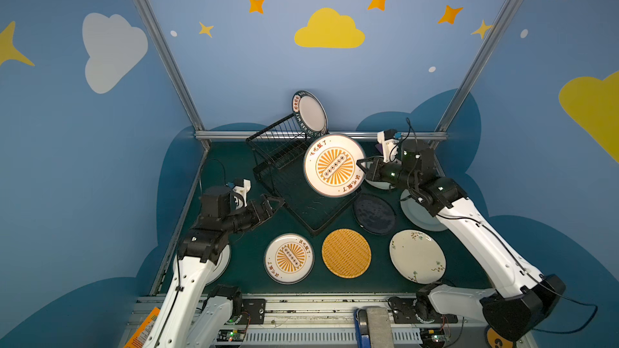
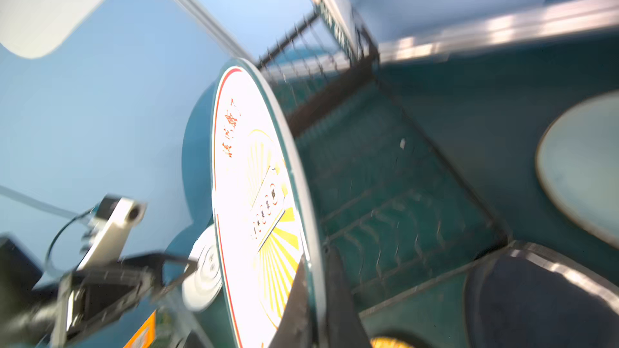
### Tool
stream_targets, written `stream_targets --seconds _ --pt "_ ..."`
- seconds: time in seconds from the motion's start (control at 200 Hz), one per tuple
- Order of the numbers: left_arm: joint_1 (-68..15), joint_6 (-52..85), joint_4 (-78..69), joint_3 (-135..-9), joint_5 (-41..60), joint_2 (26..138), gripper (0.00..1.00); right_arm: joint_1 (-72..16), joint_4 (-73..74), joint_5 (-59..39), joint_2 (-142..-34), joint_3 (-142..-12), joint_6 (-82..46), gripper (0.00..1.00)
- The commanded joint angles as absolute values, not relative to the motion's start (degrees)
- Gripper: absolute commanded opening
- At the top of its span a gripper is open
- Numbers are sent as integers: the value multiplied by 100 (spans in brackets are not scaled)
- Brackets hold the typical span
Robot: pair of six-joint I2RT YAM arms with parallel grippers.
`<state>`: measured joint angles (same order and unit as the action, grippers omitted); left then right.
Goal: Load the plates into the dish rack
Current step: 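Grasp the plate rim with the right gripper while the left gripper releases and withdraws, then carry the orange-printed plate with the right gripper to the rack's far end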
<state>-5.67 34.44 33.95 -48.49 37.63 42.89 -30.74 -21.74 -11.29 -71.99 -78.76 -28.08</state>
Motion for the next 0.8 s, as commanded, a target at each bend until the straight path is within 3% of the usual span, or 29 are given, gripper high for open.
stream_targets --seconds 0.0,0.365,0.796 --pt "-497 2711 3958 -4837 3399 4021 100 -3418 -1904 55 -7272 -8569 -2177 0" --pt "-466 2512 3198 -4105 3225 3351 100 -4204 -715 2261 -8810 -10473 -177 0" --pt "-426 2603 3034 -3986 3373 3380 100 -4469 797 2819 -10435 -11446 1598 0"
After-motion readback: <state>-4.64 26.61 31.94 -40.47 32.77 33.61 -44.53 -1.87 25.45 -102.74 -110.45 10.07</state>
